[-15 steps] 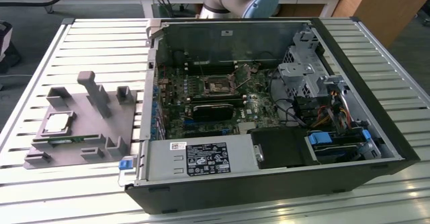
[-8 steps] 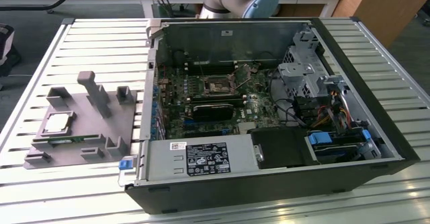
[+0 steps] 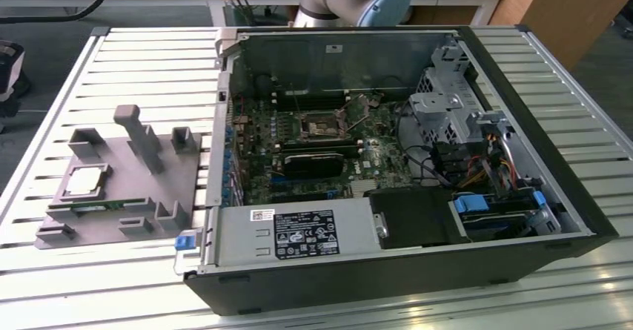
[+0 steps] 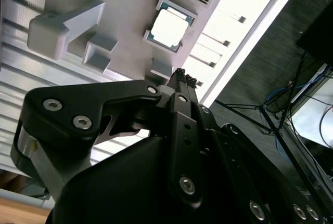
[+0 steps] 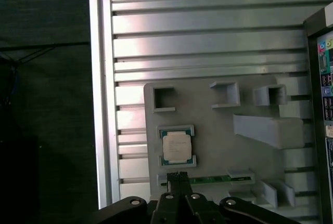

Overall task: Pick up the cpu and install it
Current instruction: 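Pick up the cpu and move it towards the insertion slot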

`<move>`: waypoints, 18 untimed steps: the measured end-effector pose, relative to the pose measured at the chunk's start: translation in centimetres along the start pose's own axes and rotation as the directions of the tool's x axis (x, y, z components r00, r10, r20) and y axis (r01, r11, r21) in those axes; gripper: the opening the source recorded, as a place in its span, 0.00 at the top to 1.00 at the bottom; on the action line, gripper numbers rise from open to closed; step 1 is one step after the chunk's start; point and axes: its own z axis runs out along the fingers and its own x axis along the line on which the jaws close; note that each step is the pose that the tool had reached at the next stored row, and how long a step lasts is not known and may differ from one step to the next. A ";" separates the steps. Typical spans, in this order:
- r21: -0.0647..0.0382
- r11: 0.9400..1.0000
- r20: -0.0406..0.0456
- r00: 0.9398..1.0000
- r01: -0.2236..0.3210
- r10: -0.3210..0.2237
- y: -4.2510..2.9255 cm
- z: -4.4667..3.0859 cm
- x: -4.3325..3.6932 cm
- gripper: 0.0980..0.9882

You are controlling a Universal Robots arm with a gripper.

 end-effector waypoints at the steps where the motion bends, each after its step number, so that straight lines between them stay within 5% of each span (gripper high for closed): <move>1: -0.001 1.000 0.000 1.000 0.000 0.000 -0.03 0.09 0.00 0.99; 18: -0.002 1.000 -0.001 1.000 0.000 0.000 -0.13 2.08 0.01 0.99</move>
